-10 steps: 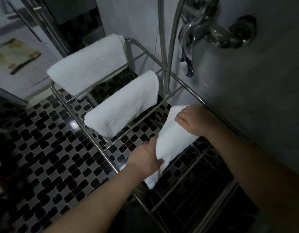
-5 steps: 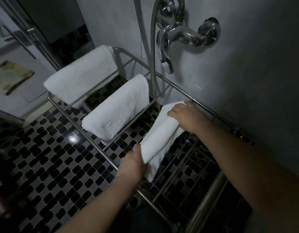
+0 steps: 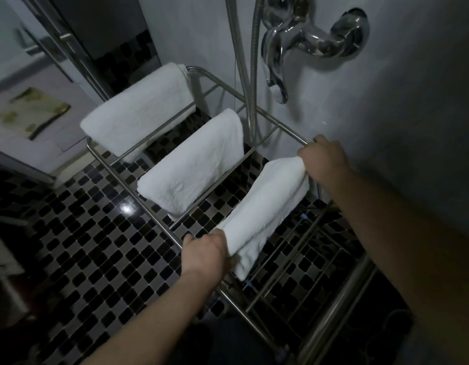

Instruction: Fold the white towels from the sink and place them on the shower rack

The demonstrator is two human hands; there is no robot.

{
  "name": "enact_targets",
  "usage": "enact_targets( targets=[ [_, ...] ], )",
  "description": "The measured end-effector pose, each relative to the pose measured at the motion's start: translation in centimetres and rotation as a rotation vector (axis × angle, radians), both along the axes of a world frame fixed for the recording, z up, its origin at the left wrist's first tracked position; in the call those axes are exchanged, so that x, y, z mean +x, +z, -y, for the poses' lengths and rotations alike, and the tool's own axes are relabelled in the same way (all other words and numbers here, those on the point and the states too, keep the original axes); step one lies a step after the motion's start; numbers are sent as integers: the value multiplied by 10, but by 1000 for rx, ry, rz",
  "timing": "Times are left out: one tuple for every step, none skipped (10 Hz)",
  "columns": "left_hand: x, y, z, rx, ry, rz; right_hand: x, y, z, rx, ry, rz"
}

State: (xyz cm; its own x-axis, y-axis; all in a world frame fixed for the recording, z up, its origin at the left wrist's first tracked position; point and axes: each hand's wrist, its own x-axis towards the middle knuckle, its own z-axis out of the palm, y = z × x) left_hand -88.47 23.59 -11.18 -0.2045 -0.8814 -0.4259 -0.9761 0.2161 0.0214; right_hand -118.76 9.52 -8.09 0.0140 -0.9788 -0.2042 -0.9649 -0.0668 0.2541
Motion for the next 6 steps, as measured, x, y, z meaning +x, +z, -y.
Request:
enact_targets(
  targets=[
    [1,2,-2,-2,-15,32,7,-7,-11,43,-5,-1],
    [-1,8,3,-15,-16,-6,18,-10,-25,80,-20,21],
    [2,18,7,-61,-62,-39,32,0,-33,75,-6,22],
    [4,29,11,-120,-90,-109,50,5,-44,71,-70,111],
    [5,47,13,-163,-118,-140,76,19,-58,90,-144,252],
    [12,55,22,-180,-120,-148,97,23,-65,5,-125,359]
  ],
)
